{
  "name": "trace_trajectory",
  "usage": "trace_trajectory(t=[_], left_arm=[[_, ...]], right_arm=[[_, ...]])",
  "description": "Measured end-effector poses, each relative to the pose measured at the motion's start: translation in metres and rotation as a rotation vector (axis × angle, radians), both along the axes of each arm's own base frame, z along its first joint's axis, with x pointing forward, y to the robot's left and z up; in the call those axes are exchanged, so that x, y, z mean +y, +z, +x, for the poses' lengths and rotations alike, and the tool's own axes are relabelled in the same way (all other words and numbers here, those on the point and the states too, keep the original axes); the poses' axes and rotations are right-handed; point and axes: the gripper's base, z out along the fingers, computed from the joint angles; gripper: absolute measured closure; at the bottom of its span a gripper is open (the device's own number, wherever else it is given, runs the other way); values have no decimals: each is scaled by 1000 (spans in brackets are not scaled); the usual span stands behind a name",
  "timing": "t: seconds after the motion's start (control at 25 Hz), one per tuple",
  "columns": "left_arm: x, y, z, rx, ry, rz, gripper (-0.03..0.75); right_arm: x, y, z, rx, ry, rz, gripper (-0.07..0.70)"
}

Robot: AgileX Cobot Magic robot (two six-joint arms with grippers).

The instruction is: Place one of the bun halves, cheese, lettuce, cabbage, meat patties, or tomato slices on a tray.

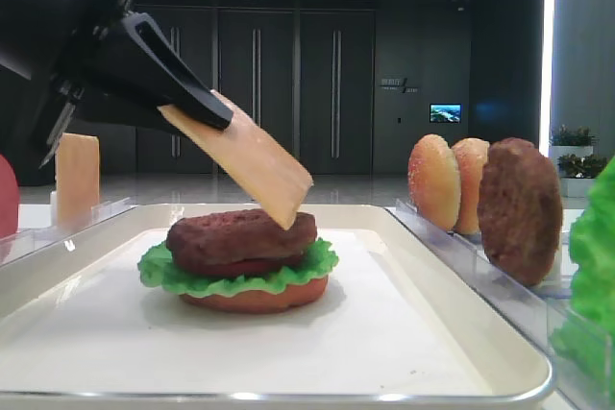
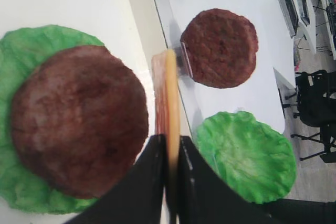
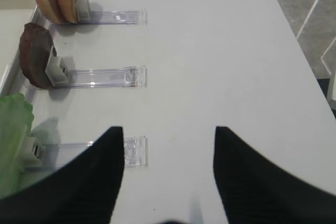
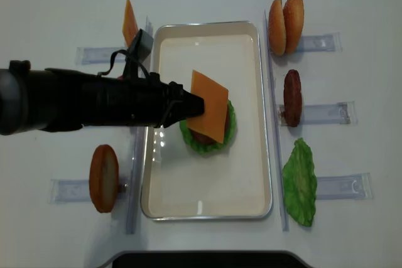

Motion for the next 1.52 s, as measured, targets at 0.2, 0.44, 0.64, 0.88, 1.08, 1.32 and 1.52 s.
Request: trace_trajectory(t=[0.2, 0.44, 0.64, 0.88, 1.08, 1.32, 1.52], left_arm=[[2, -3, 2, -4, 31, 32, 687], [4, -4, 4, -5, 46, 52, 687], [4, -6, 4, 1, 47, 56, 648], [10, -9, 6, 35, 72, 60, 256], [32, -13, 11, 123, 120, 106, 167], [43, 1, 22, 133, 126, 197, 178], [44, 39, 43, 83, 141, 256, 179]], right_arm=[[0, 0, 0, 0, 0, 0, 263], [0, 0, 0, 0, 0, 0, 263], [0, 0, 0, 0, 0, 0, 263], [0, 0, 0, 0, 0, 0, 263], [0, 0, 0, 0, 0, 0, 263], [0, 0, 0, 0, 0, 0, 263], [0, 0, 0, 0, 0, 0, 263]])
